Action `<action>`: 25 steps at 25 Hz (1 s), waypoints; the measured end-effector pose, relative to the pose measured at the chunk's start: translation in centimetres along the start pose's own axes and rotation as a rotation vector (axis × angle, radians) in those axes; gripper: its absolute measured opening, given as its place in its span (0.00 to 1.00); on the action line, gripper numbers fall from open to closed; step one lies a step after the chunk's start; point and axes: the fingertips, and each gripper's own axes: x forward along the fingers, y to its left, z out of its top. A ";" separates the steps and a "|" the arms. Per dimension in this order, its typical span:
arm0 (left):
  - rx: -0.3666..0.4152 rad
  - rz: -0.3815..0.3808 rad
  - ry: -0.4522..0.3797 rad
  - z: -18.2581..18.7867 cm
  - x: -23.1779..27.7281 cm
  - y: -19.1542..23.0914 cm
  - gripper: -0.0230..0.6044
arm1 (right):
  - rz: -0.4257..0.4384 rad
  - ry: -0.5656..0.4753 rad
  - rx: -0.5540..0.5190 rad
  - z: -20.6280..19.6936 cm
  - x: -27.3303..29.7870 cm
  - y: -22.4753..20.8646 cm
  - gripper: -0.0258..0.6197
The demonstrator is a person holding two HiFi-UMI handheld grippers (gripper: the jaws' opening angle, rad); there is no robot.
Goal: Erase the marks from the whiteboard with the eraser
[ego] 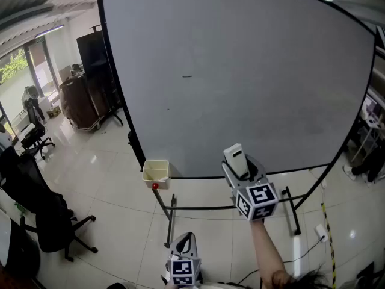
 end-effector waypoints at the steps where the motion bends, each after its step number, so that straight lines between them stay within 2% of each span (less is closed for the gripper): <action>1: 0.011 -0.006 -0.008 0.6 0.8 1.4 0.00 | -0.009 -0.014 -0.012 1.5 2.0 0.2 0.47; 7: 0.052 -0.012 -0.096 5.7 4.8 10.8 0.00 | -0.080 -0.090 -0.129 10.1 12.9 0.4 0.47; 11: 0.046 -0.013 -0.099 6.2 6.7 15.4 0.00 | -0.183 -0.155 -0.133 14.9 16.1 -1.8 0.47; 14: 0.030 -0.041 -0.057 5.0 7.6 16.6 0.00 | -0.251 -0.140 -0.121 16.2 17.4 -3.4 0.47; 19: 0.034 -0.088 -0.059 5.0 9.1 16.0 0.00 | -0.352 -0.066 -0.203 16.2 18.6 -4.1 0.47; 21: 0.036 -0.089 -0.054 5.1 9.7 16.2 0.00 | -0.345 -0.041 -0.240 15.6 19.5 -2.6 0.47; 23: 0.031 -0.087 -0.042 4.9 10.0 16.4 0.00 | -0.272 0.015 -0.299 14.1 21.2 1.4 0.47; 25: 0.016 -0.085 -0.040 4.9 10.4 16.1 0.00 | -0.184 0.094 -0.404 11.7 23.0 5.9 0.47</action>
